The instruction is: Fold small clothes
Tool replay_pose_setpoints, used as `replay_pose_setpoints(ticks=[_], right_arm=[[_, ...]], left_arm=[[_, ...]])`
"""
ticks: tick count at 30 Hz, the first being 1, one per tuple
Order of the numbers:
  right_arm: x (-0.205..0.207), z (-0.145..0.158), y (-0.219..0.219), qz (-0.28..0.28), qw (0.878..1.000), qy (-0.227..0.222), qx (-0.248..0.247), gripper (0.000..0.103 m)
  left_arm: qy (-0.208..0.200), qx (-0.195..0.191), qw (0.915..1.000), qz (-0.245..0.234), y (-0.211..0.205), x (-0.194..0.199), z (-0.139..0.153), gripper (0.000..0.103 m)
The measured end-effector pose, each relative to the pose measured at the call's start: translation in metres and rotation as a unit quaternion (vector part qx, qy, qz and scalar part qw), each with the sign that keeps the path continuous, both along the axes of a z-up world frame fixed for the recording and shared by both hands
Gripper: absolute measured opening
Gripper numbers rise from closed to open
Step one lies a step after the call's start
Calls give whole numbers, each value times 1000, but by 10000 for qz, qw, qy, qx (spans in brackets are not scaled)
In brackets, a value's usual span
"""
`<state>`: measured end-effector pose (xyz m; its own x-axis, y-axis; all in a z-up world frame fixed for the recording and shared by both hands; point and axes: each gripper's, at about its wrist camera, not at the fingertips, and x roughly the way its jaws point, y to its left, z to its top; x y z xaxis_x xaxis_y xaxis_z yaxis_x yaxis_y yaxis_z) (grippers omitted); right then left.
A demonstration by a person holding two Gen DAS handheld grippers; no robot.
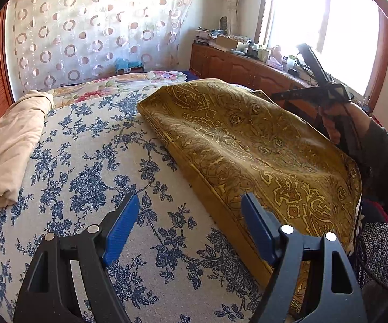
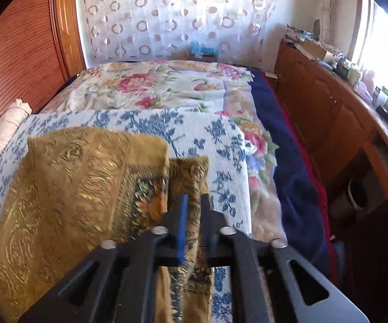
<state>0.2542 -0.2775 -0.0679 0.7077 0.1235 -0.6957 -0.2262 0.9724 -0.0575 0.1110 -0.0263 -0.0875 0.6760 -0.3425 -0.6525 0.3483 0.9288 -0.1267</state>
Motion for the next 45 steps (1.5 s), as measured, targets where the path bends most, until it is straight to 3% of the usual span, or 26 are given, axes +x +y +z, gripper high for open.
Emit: replay_pose_setpoints(ticks=[1, 3, 8, 10, 12, 18, 20, 31, 36, 39, 42, 45], right_arm=[[-2, 0, -3, 39, 9999, -9, 114, 28], [-6, 2, -9, 89, 9993, -38, 367, 33], [-34, 11, -17, 150, 9985, -164, 507, 36], [-59, 9, -19, 256, 9979, -225, 554, 55], [-82, 2, -22, 344, 9975, -243, 569, 59], [-142, -28, -37, 342, 9990, -74, 293, 60], [-155, -37, -41, 258, 9994, -10, 215, 60], [-172, -60, -49, -70, 9988, 45, 488, 60], [-190, -56, -43, 105, 9991, 187, 378, 60], [-200, -54, -38, 243, 9990, 224, 314, 48], [-205, -52, -34, 354, 9985, 269, 314, 33], [-207, -52, -35, 537, 9967, 312, 517, 12]], left_arm=[[14, -3, 10000, 0, -1, 0, 0, 79], [58, -4, 10000, -4, -1, 1, -2, 79], [138, -40, 9998, -134, -9, -4, -4, 79], [179, -51, 9996, -227, -14, -8, -5, 79], [234, -45, 9991, -345, -19, -12, -7, 79], [352, 20, 9975, -606, -30, -22, -12, 79], [414, -16, 9967, -696, -32, -25, -13, 74], [670, -226, 9926, -989, -38, -39, -19, 46], [704, -119, 9913, -1110, -39, -48, -21, 46], [723, -80, 9905, -1164, -39, -52, -20, 46], [780, -207, 9873, -1371, -41, -56, -22, 11], [658, -168, 9880, -1388, -42, -60, -18, 4]])
